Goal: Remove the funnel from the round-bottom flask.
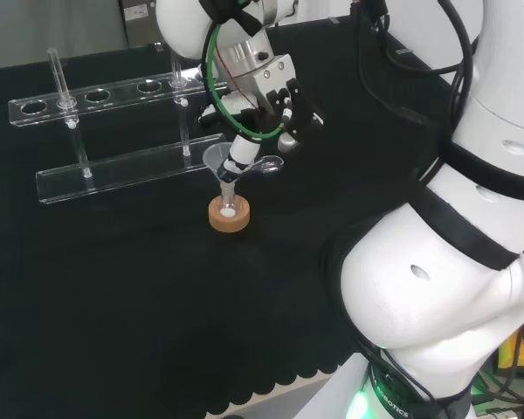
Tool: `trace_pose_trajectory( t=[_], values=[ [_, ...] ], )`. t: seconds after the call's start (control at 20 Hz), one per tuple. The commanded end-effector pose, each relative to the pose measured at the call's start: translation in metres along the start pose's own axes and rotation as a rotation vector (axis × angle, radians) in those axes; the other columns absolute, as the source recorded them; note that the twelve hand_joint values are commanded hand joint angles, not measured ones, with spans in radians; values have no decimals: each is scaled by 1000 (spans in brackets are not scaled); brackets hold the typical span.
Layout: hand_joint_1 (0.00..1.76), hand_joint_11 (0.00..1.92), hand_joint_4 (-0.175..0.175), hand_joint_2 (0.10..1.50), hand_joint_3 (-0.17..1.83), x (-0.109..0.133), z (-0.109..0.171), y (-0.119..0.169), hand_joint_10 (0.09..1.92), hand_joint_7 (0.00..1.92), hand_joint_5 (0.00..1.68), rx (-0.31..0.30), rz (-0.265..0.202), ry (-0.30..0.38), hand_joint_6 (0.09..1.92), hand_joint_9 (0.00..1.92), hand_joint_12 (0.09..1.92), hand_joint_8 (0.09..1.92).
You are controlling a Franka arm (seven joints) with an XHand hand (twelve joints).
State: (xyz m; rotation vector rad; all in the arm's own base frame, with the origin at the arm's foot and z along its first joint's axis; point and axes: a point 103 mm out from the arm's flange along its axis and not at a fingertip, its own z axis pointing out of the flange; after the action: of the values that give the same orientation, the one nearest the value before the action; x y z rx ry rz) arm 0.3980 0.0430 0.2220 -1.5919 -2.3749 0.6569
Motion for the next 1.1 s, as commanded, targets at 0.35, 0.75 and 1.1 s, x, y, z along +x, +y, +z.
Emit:
trace_pose_trajectory(
  t=[0.35,0.75,1.1],
  values=[
    [657,262,2,657,421,2,24,14,872,0,68,26,-4,-51,87,54,1529,156],
    [681,284,-2,658,412,-2,33,18,858,0,105,26,-14,-51,87,142,1520,302],
    [735,331,-15,660,430,5,32,23,723,14,186,-13,-16,-91,87,407,1497,635]
  ],
)
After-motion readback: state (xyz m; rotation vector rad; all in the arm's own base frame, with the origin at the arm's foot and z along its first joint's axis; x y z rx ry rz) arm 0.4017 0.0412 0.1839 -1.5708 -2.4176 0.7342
